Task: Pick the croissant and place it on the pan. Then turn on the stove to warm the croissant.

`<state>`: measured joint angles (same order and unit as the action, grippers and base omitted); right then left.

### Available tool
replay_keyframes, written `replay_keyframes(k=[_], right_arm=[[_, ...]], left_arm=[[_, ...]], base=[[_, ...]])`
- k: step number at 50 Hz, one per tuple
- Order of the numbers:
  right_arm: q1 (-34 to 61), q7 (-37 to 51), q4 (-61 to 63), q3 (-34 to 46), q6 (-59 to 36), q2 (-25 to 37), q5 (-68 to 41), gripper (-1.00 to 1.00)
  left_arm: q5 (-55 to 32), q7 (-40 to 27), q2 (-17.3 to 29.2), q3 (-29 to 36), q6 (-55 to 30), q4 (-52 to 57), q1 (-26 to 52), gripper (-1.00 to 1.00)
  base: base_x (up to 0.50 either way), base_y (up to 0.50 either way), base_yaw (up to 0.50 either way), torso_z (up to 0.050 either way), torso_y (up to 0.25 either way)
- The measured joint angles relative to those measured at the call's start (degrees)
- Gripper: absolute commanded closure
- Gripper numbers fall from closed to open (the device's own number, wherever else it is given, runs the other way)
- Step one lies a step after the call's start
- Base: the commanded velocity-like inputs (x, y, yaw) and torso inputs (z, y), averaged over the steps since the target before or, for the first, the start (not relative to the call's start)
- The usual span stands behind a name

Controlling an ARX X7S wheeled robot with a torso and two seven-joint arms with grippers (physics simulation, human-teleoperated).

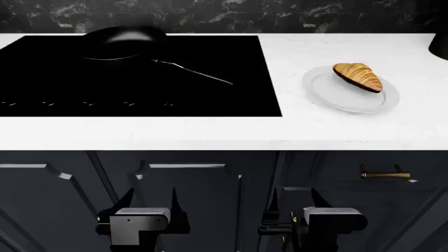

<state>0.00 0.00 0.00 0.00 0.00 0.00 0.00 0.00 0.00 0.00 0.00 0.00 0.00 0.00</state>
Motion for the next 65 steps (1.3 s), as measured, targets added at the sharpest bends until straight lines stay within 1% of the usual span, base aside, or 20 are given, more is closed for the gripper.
replay_keyframes(k=[12,43,56,65], right_arm=[[-0.2,0.6,0.1,1.7,1.3,1.4,-2.0,-1.00],[0.1,3.4,-1.1,4.6,2.8,4.2,-6.8,-1.00],[0.4,4.4,-1.4,6.1,2.5,5.3,-7.0,-1.00],[0.5,5.0,-1.4,6.9,2.5,5.8,-7.4,-1.00]], left_arm=[[-1.4,-1.6,1.4,1.6,-0.1,-0.1,0.0,-1.00],[-4.4,-4.1,4.5,5.6,0.1,-0.5,0.3,-1.00],[-4.6,-5.2,5.4,7.0,0.7,-1.0,0.3,-1.00],[-4.8,-5.9,5.9,7.6,1.5,-1.6,0.5,-1.00]], base=[[0.00,-0.02,0.00,0.000,0.000],[0.00,-0.50,0.00,0.000,0.000],[0.00,-0.04,0.00,0.000,0.000],[0.00,0.00,0.00,0.050,0.000]])
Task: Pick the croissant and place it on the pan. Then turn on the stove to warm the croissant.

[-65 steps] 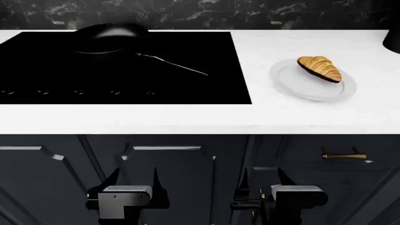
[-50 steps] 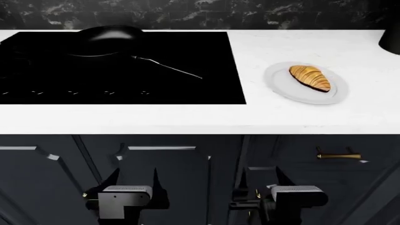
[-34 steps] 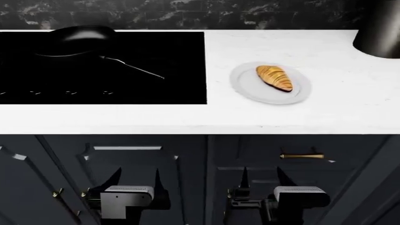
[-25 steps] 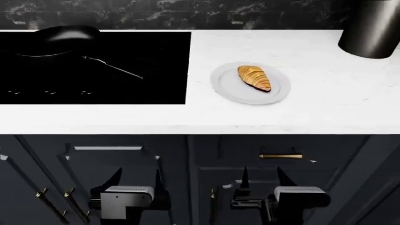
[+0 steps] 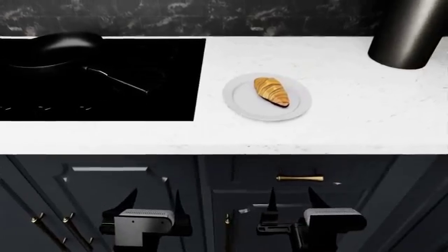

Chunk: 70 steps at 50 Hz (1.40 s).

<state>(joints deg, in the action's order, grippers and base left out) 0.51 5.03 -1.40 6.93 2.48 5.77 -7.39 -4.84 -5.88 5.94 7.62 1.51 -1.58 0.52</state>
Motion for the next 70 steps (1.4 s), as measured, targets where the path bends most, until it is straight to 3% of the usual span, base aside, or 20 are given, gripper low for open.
replay_keyframes(k=[30,39,54,70], right_arm=[[0.1,2.0,0.9,1.8,-0.1,1.4,-1.4,-1.00],[0.5,2.8,4.7,2.7,-3.0,2.1,-1.6,-1.00],[0.1,5.7,24.4,4.5,-21.5,5.9,-1.0,-1.00],[11.0,6.4,50.5,1.6,-56.8,9.3,-9.4,-1.00]], left_arm=[[-1.1,-2.0,1.5,1.7,-0.1,0.1,0.1,-1.00],[-2.6,-3.0,2.3,1.6,-5.2,5.3,-0.2,-1.00],[-6.6,-2.8,6.2,1.3,-20.6,19.0,2.7,-1.00],[-17.9,-0.5,9.3,-1.7,-43.0,30.3,12.5,-1.00]], base=[[0.00,0.00,0.00,0.050,0.000],[0.00,0.00,0.00,0.008,0.001],[0.00,0.00,0.00,0.000,0.000],[0.00,0.00,0.00,0.000,0.000]])
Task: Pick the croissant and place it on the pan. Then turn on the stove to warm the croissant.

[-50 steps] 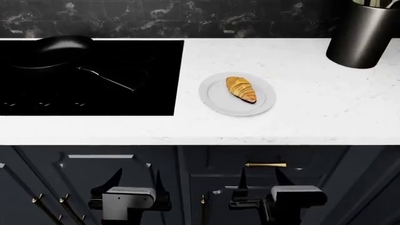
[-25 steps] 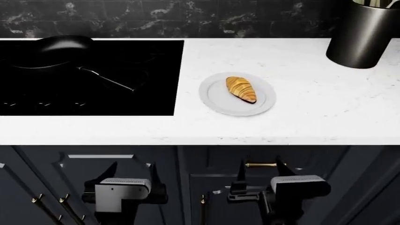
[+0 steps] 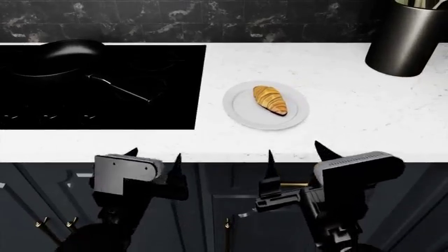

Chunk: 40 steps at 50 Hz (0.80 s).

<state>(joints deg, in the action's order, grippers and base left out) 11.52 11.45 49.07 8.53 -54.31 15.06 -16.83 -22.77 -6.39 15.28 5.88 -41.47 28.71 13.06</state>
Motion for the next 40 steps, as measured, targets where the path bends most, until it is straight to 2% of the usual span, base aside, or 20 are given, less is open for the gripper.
replay_keyframes(k=[10,15,23,31,40], right_arm=[[12.7,11.7,6.2,-9.6,-17.2,2.3,-26.1,-1.00],[20.5,26.6,3.1,-12.4,-22.8,4.6,-47.4,-1.00],[30.9,47.3,-3.5,-8.8,-23.7,10.1,-74.3,-1.00],[37.5,58.3,-7.1,-5.9,-22.1,13.5,-88.6,-1.00],[41.7,63.7,-9.1,-4.2,-20.6,16.1,-96.3,-1.00]], left_arm=[[-10.0,-0.4,-0.1,-5.6,-13.7,4.1,8.6,-1.00],[-14.4,-1.6,0.1,-7.9,-20.6,5.5,13.2,-1.00],[-17.9,-2.6,1.7,-9.1,-27.3,6.4,17.9,-1.00],[-19.3,-2.8,3.0,-9.1,-29.9,6.3,20.1,-1.00],[-18.5,-2.7,4.0,-7.9,-29.1,5.3,21.0,-1.00]], base=[[0.00,0.00,0.00,0.000,0.000],[0.00,0.00,0.00,0.000,0.000],[0.00,0.00,0.00,0.000,0.000],[0.00,0.00,0.00,0.000,0.000],[0.00,0.00,0.00,0.000,0.000]])
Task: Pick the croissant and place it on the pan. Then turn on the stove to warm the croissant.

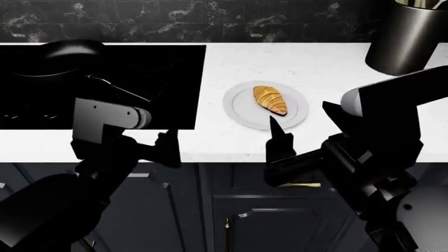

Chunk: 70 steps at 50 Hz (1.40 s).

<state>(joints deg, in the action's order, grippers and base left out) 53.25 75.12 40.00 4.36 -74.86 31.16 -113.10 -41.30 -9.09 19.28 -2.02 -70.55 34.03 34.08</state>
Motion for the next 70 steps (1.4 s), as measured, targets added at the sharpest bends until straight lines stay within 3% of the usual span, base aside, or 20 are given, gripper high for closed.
replay_keyframes(k=[7,35,70], right_arm=[[1.6,2.1,-1.0,0.8,1.3,1.2,-2.9,-1.00],[4.5,3.5,-2.4,3.7,3.5,3.4,-5.4,-1.00],[10.0,8.2,-8.7,15.2,8.4,7.9,-15.4,-1.00]], left_arm=[[0.8,0.2,0.6,1.0,1.4,-0.7,0.1,-1.00],[1.4,0.4,1.4,2.2,3.7,-2.0,0.0,-1.00],[1.5,1.0,1.9,3.6,5.7,-4.6,-0.3,-1.00]], base=[[0.07,0.00,0.00,0.000,0.000],[0.50,0.00,0.00,0.000,0.000],[0.00,0.00,0.00,0.000,0.000]])
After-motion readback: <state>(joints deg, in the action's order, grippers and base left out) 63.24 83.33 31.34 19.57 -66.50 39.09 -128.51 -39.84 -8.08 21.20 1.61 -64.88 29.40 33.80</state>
